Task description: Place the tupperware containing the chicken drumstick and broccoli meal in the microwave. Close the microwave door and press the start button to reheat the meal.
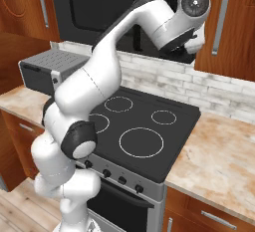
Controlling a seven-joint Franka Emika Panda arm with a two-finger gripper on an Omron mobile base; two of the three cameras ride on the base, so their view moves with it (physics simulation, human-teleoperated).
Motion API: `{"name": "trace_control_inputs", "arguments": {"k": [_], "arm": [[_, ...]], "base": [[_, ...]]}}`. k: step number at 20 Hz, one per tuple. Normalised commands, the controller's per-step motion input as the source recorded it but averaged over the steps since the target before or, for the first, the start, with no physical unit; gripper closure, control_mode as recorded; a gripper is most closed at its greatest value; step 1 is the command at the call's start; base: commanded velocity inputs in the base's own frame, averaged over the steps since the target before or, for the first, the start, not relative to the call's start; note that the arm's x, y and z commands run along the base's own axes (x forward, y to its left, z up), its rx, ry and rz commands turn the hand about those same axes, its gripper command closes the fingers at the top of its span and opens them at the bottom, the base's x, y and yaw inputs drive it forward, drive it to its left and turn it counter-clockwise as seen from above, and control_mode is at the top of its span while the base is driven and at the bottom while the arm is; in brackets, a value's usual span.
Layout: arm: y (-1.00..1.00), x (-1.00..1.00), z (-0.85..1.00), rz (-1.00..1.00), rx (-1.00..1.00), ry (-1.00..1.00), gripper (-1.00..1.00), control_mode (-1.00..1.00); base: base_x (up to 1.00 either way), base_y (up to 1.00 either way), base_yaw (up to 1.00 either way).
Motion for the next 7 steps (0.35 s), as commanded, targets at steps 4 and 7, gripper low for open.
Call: {"name": "trace_control_inputs", "arguments": {"k": [4, 7], "arm": [[0.06, 0.32, -0.66, 0.0, -0.02, -0.15, 1.0, -1.0], [0.51, 0.0, -1.0, -0.04, -0.11, -0.51, 1.0, -1.0]], "base": [[0.0, 0.0, 0.0], [0.0, 0.0, 0.0]]}}
